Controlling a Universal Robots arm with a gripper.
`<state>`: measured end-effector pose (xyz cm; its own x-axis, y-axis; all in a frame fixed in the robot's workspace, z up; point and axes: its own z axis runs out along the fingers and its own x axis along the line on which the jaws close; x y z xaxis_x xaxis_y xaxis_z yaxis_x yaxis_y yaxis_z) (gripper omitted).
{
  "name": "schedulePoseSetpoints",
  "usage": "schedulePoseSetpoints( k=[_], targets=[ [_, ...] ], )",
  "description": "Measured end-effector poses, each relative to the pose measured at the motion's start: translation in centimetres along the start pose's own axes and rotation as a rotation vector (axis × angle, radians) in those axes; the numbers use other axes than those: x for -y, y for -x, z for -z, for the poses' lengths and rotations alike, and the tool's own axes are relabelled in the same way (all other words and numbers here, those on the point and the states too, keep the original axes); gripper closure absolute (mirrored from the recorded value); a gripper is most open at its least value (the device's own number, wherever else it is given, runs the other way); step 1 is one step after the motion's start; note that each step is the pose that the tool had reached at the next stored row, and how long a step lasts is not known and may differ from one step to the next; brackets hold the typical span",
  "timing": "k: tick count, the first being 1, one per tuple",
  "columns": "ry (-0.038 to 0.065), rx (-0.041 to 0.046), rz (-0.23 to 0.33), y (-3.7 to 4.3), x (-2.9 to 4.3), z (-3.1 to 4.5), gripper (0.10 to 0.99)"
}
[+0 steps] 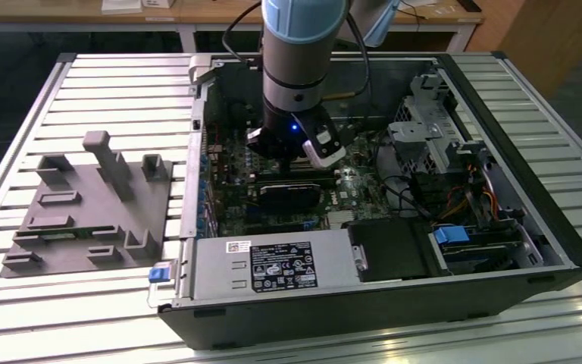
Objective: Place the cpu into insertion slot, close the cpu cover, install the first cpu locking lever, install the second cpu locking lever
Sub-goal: 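Install the second cpu locking lever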
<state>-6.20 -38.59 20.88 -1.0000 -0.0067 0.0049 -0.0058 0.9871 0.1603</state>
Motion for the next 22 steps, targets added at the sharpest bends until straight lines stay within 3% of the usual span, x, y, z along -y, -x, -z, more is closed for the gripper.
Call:
schedulePoseSetpoints(
  k=[8,22],
  targets=[
    [0.022,0.0002,0.0,-0.68,0.7,0.0,0.98],
    [0.055,0.0003,0.0,-0.94,0.85,-0.74,0.98]
  ],
)
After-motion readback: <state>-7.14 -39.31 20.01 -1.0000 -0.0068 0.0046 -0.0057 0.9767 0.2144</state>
